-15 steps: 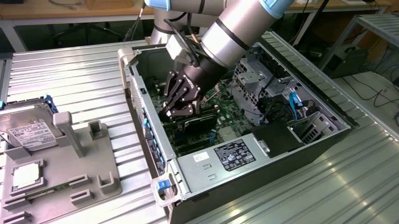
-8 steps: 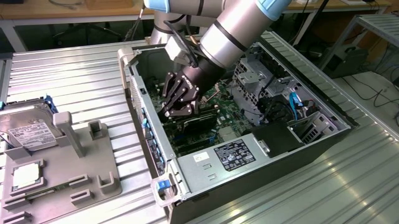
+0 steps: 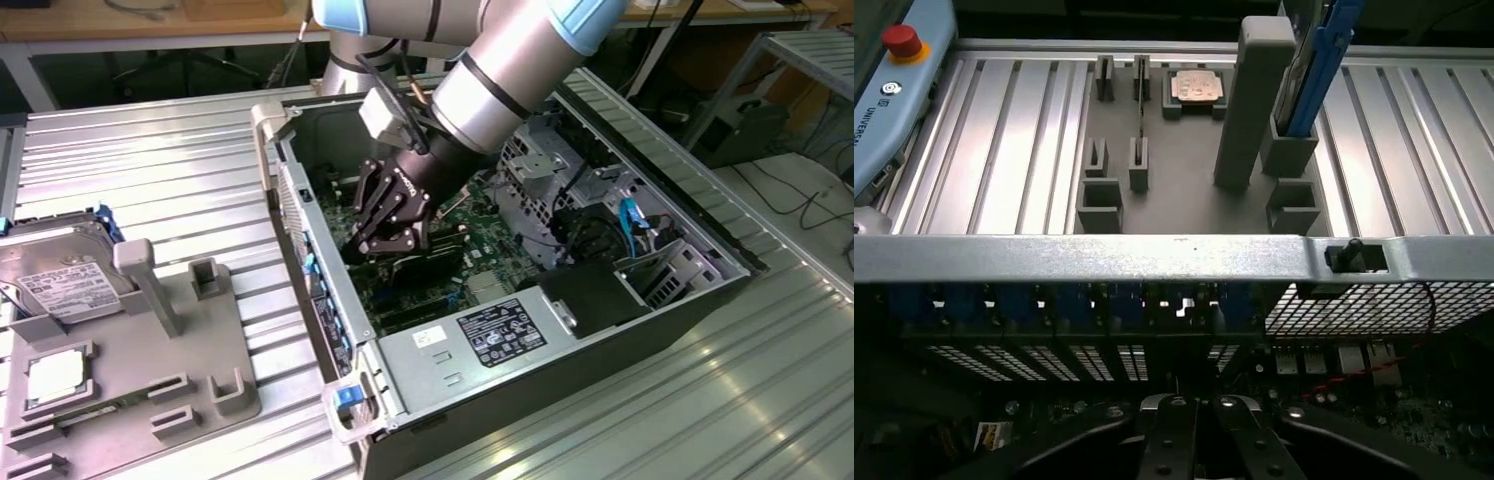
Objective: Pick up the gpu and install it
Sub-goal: 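Press down on the gpu until it lock into place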
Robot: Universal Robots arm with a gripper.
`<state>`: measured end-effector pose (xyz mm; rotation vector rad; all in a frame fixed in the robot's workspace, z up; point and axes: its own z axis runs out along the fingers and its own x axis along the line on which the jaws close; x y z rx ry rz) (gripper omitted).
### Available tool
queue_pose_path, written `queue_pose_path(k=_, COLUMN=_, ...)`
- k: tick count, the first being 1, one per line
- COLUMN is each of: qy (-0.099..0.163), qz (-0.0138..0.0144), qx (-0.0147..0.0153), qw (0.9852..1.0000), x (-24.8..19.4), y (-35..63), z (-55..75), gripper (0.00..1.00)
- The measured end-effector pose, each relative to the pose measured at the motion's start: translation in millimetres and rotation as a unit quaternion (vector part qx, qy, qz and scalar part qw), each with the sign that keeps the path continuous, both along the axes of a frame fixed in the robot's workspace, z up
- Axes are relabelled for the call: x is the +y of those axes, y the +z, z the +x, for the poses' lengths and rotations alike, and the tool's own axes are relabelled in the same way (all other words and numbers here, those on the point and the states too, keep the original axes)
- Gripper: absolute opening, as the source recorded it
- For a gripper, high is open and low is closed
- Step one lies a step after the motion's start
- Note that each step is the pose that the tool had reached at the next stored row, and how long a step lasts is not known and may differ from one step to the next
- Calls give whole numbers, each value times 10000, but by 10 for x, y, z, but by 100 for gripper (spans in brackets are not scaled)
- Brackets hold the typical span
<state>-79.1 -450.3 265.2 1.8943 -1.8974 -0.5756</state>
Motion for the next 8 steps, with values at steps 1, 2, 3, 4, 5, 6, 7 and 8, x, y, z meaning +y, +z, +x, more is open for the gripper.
queue_pose_path(k=1, qy=11, qz=5, qx=-29, qw=10000, x=1, y=0, z=1, gripper=10)
queue_pose_path(k=2, qy=22, qz=9, qx=-56, qw=10000, x=2, y=-1, z=1, gripper=10)
queue_pose_path(k=3, qy=34, qz=11, qx=-89, qw=10000, x=7, y=-2, z=2, gripper=10)
queue_pose_path(k=4, qy=44, qz=9, qx=-128, qw=9999, x=10, y=0, z=1, gripper=10)
queue_pose_path(k=5, qy=52, qz=10, qx=-173, qw=9998, x=12, y=-1, z=1, gripper=10)
queue_pose_path(k=6, qy=60, qz=9, qx=-225, qw=9997, x=16, y=-1, z=1, gripper=10)
queue_pose_path(k=7, qy=66, qz=11, qx=-278, qw=9996, x=24, y=-2, z=1, gripper=10)
queue_pose_path(k=8, qy=72, qz=10, qx=-334, qw=9994, x=28, y=-1, z=1, gripper=10)
